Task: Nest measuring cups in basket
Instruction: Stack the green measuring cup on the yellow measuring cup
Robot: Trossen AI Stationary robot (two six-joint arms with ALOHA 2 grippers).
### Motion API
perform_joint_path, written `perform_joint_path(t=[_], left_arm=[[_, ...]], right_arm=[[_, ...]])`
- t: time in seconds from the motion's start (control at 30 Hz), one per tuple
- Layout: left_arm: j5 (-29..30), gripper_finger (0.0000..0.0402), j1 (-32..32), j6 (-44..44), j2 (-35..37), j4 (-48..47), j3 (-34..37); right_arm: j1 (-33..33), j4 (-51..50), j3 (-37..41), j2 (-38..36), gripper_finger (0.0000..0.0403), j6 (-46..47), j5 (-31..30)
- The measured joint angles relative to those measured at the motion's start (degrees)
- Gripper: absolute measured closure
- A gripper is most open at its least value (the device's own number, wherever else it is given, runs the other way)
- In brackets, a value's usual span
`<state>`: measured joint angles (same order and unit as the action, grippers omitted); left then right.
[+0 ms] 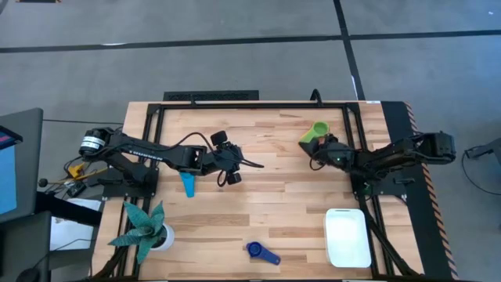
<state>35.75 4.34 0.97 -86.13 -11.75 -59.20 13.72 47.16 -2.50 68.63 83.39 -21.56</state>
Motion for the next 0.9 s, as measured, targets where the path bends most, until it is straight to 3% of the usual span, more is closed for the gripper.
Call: perform_joint_path(t=[0.13, 0.3, 0.53, 0.73, 0.9], left_arm=[[0.0, 0.0231, 0.0, 0.0, 0.0, -0.9, 0.0], [0.0, 0.0231, 0.0, -2.8, 0.0, -7.4, 0.0], [0.0, 0.0231, 0.9, -10.4, 0.0, -15.8, 0.0], [0.0, 0.0231, 1.7, -12.8, 0.0, -17.2, 0.0], [0.0, 0.0231, 1.7, -13.6, 0.0, -17.3, 0.0]], right_arm=[[-1.4, 0.0, 0.0, 0.0, 0.0273, -3.6, 5.2], [-5.3, 3.1, 0.0, -0.2, 0.0284, -8.2, 5.1], [-5.6, 2.5, 0.0, -0.2, 0.0298, -11.5, -4.7], [-3.3, -7.5, 0.0, -0.2, 0.0329, -9.6, -5.4], [-3.7, -9.2, 0.0, -0.2, 0.0353, -10.0, -5.1]])
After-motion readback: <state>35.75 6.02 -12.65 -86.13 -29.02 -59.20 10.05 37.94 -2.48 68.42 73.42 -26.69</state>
